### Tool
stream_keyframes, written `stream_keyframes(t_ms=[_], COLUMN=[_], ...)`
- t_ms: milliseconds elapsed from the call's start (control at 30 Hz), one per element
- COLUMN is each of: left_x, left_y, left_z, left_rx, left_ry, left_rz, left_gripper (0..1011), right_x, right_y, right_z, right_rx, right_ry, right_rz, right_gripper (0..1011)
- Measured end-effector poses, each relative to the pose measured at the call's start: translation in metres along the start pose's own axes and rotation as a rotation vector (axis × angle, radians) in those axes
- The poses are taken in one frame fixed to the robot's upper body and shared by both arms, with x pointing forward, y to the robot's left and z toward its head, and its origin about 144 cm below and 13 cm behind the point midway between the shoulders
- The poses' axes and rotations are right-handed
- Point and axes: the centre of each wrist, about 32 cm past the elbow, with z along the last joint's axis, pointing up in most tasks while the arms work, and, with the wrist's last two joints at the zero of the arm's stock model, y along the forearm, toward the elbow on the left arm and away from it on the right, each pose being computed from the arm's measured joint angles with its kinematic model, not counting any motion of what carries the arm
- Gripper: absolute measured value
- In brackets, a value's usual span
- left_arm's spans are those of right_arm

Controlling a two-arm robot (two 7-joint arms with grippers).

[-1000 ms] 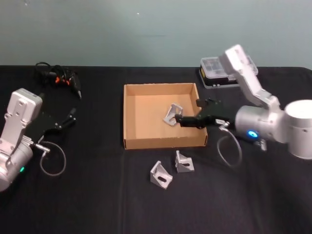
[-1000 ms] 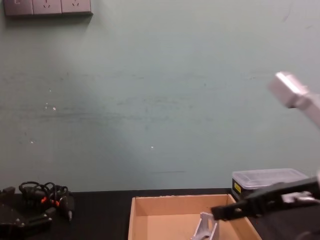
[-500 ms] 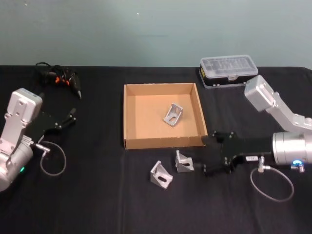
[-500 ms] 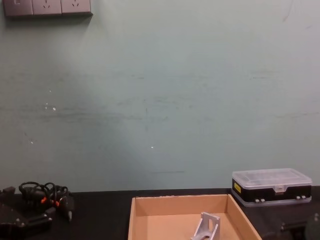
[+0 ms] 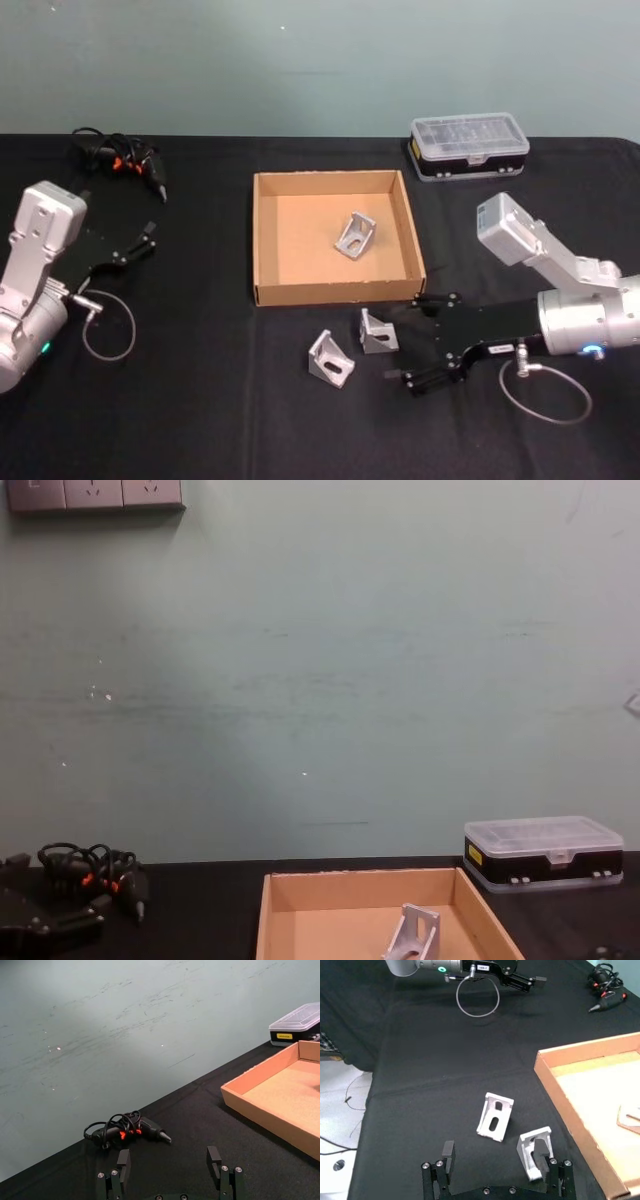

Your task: Use one hand to pick up the angle iron from the table and place it into the box.

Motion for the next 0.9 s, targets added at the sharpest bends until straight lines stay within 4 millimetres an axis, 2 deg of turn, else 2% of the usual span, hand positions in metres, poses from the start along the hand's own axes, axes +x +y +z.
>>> stream_keyframes(t_ms=[167, 900], left_x=[0.000, 0.000], left_y=[0.000, 0.000], left_z=[0.000, 0.000], left_rx=[0.000, 0.000], left_ry=[0.000, 0.000], left_rz=[0.000, 0.000], left_gripper=[1000, 1000], right_x=[0.003, 0.018], right_y=[0.010, 0.032], right_z=[0.000, -0.012], right_rx=[-0.005, -0.003], right_ry=[-0.011, 0.020], right_rz=[-0.002, -0.029], right_gripper=[1003, 1003])
